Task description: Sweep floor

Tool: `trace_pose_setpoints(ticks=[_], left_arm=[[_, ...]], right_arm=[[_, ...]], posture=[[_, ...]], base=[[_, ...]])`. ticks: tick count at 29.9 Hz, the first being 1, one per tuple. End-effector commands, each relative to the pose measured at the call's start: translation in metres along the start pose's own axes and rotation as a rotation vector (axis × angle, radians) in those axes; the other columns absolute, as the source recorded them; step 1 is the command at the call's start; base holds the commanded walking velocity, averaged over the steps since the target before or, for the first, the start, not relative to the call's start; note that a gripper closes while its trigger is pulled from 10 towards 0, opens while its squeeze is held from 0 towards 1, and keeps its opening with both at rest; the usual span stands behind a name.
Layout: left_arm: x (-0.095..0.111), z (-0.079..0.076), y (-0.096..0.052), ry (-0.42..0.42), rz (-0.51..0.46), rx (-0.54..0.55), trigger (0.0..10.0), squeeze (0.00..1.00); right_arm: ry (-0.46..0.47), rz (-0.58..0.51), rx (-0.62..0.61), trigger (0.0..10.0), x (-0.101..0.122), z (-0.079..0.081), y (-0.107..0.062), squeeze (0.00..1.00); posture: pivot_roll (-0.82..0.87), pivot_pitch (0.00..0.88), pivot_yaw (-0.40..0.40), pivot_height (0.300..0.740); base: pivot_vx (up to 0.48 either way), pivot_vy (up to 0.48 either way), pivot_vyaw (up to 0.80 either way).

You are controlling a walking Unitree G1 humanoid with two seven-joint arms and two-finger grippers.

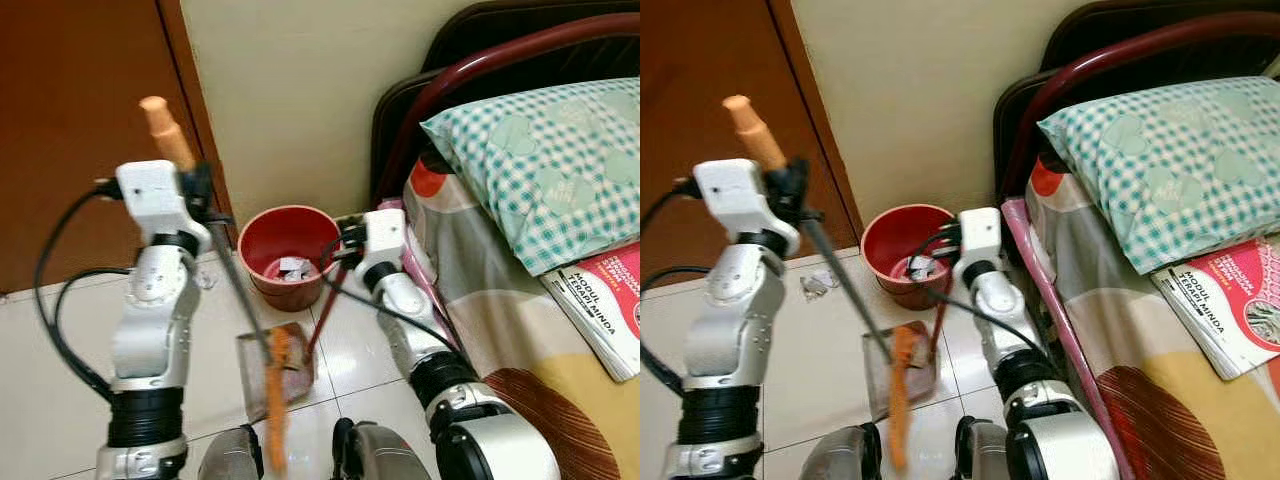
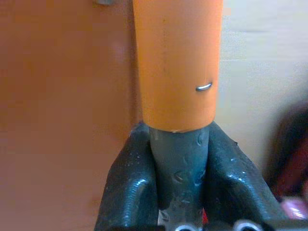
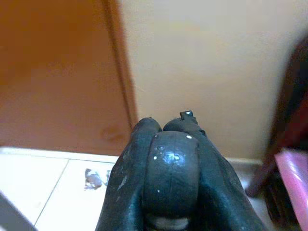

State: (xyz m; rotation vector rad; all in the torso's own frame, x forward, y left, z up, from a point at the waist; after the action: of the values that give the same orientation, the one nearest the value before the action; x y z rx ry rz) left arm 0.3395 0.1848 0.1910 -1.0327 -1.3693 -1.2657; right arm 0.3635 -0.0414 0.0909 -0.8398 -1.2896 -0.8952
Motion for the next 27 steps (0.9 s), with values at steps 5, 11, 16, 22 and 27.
trace_pose_setpoints(ticks=[5, 11, 16, 22, 27], left_arm=[[-0.006, 0.008, -0.003, 0.038, 0.013, 0.036, 10.0, 0.0], [-0.008, 0.015, -0.006, 0.081, 0.004, 0.056, 10.0, 0.0], [-0.013, 0.022, -0.007, 0.105, 0.018, 0.078, 10.0, 0.0], [-0.02, 0.034, -0.01, 0.155, 0.044, 0.115, 10.0, 0.0], [-0.032, 0.049, -0.018, 0.216, 0.082, 0.149, 10.0, 0.0]], right_arm=[[-0.024, -0.009, 0.002, 10.0, 0.002, -0.006, -0.002, 0.0], [-0.05, 0.023, -0.067, 10.0, -0.007, -0.029, -0.014, 0.0], [-0.056, 0.024, -0.084, 10.0, -0.008, -0.036, -0.019, 0.0], [-0.068, 0.018, -0.109, 10.0, -0.007, -0.046, -0.026, 0.0], [-0.114, -0.033, -0.165, 10.0, 0.007, -0.07, -0.04, 0.0]], posture=[[0.05, 0.162, -0.065, 0.74], [0.04, 0.152, -0.068, 0.74], [0.04, 0.15, -0.065, 0.74], [0.04, 0.139, -0.06, 0.74], [0.04, 0.13, -0.058, 0.74]], base=[[0.0, 0.0, 0.0], [0.0, 0.0, 0.0], [0.0, 0.0, 0.0], [0.0, 0.0, 0.0], [0.0, 0.0, 0.0]])
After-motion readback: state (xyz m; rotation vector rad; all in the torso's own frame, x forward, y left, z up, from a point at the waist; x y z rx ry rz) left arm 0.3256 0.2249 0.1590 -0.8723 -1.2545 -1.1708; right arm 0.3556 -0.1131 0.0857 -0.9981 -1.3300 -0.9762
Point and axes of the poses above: a point about 5 cm out from each wrist's last joint towards the gripper, its own y axis pointing out of the wrist towards the gripper, its own x axis along the axis of the wrist's last joint, z = x × y, the point moved 3 cm from there along y, pointing out of the wrist towards the gripper, and after that the axes turned 4 degrees about y, right-handed, at the moved point
